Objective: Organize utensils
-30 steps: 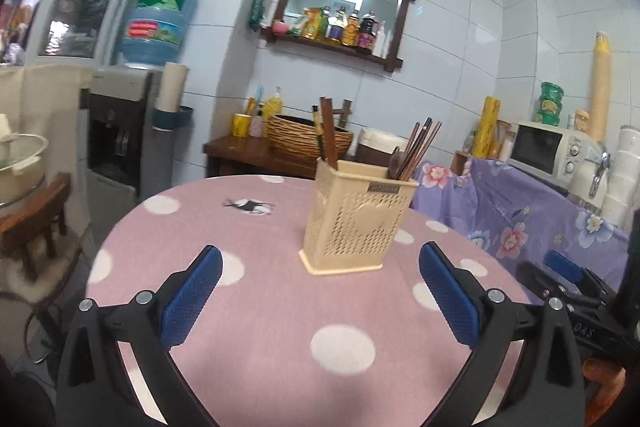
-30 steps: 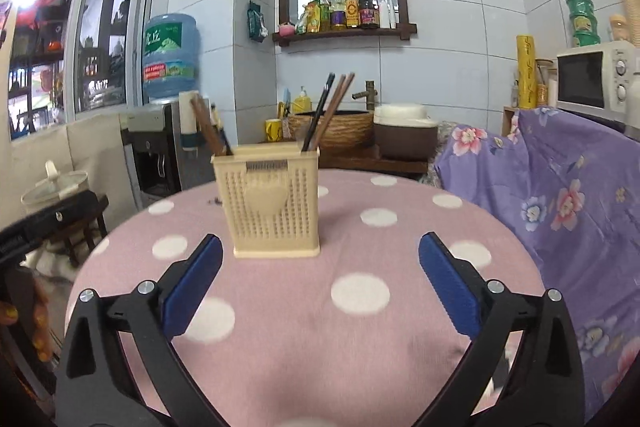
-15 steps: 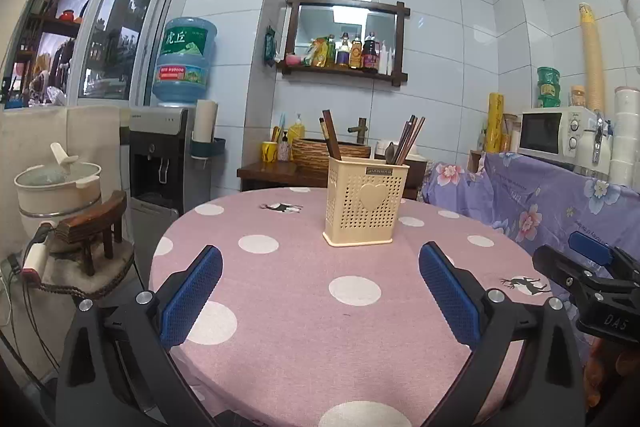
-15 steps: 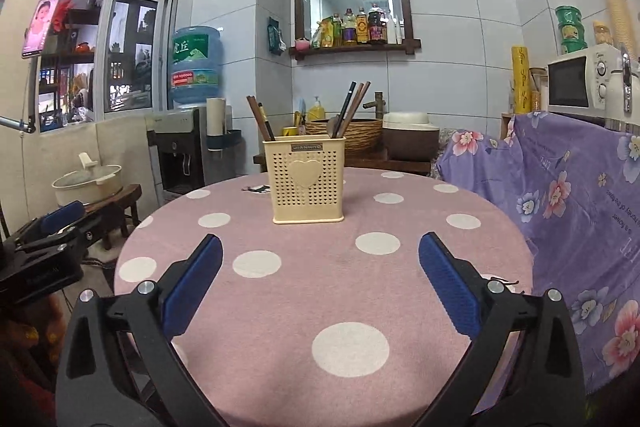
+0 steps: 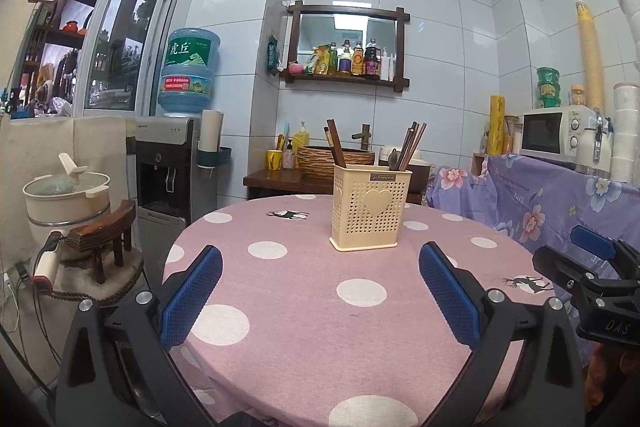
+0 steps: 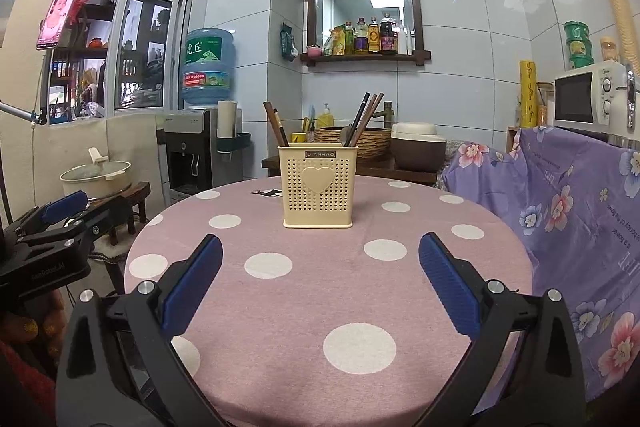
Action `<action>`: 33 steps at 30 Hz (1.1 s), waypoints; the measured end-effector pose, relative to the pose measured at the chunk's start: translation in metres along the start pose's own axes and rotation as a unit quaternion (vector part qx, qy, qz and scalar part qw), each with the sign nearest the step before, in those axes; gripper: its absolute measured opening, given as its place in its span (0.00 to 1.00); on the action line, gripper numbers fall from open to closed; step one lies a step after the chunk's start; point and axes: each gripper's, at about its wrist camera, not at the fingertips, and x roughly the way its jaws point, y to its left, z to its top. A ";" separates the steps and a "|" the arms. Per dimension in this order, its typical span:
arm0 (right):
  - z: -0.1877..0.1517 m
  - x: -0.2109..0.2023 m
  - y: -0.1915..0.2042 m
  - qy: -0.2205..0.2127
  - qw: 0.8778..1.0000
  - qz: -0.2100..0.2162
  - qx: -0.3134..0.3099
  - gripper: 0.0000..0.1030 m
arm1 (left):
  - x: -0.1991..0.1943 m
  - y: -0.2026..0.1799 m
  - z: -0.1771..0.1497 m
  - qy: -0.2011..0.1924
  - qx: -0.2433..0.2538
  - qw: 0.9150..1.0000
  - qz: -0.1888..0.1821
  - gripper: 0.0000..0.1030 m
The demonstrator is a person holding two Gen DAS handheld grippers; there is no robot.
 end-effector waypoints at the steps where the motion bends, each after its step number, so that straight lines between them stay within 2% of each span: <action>1: 0.000 0.000 0.000 0.000 1.000 0.000 0.001 0.94 | 0.001 0.000 0.000 0.001 0.000 1.000 -0.001 0.95; 33: -0.004 0.003 0.000 0.006 1.000 0.001 0.002 0.94 | 0.001 -0.001 -0.004 0.007 0.016 1.000 0.015 0.95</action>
